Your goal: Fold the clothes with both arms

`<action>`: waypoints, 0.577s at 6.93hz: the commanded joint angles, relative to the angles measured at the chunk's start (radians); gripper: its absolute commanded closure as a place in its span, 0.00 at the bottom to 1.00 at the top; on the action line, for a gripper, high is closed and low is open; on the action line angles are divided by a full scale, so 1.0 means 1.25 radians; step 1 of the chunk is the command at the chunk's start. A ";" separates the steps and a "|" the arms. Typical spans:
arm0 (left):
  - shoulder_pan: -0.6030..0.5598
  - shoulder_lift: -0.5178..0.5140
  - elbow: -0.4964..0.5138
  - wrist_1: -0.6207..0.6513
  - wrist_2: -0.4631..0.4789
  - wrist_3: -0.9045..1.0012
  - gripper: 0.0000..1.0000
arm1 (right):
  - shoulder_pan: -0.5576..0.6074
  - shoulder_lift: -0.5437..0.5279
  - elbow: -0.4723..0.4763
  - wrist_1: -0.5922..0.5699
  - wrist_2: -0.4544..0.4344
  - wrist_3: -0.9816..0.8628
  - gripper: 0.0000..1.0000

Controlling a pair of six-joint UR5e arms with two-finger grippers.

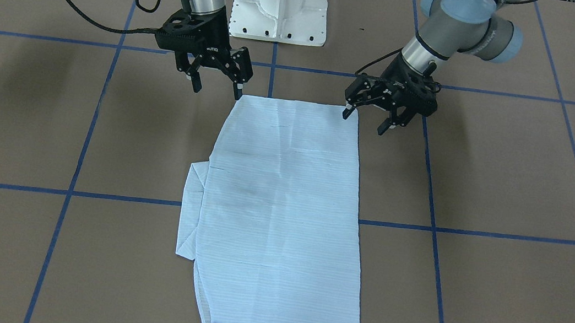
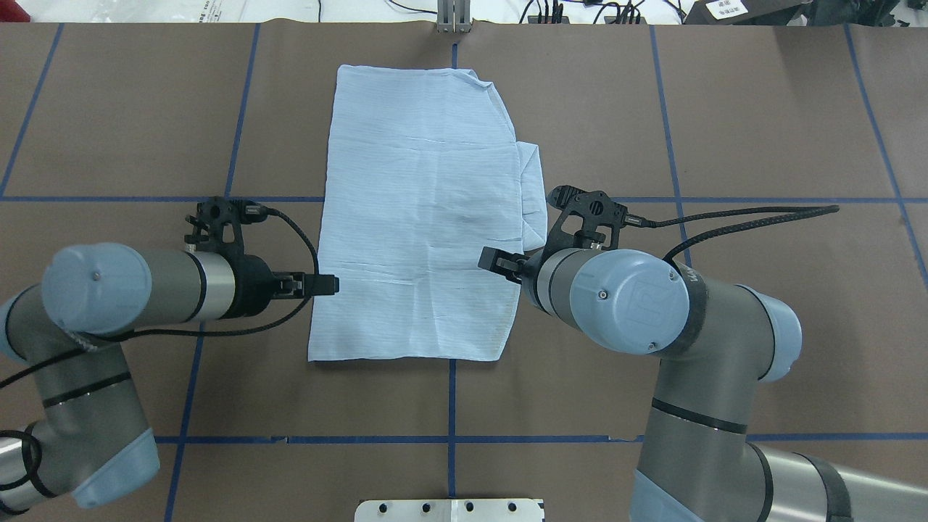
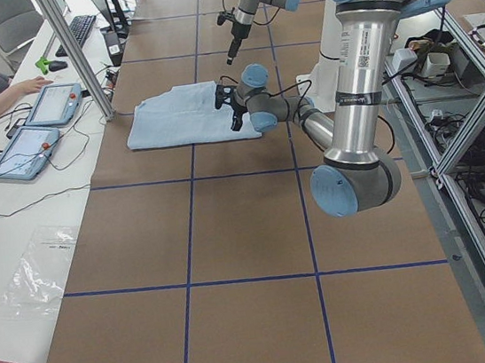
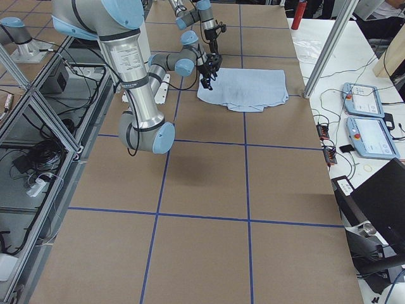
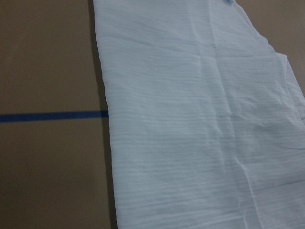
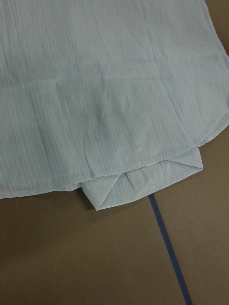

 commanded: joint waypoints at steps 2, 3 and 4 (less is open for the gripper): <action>0.080 0.001 0.004 0.078 0.071 -0.055 0.02 | -0.003 -0.001 0.000 0.001 -0.007 0.010 0.00; 0.085 0.000 0.004 0.089 0.072 -0.055 0.16 | -0.003 -0.001 0.000 0.001 -0.005 0.010 0.00; 0.085 -0.001 0.007 0.091 0.072 -0.055 0.28 | -0.003 -0.001 0.000 0.001 -0.005 0.009 0.00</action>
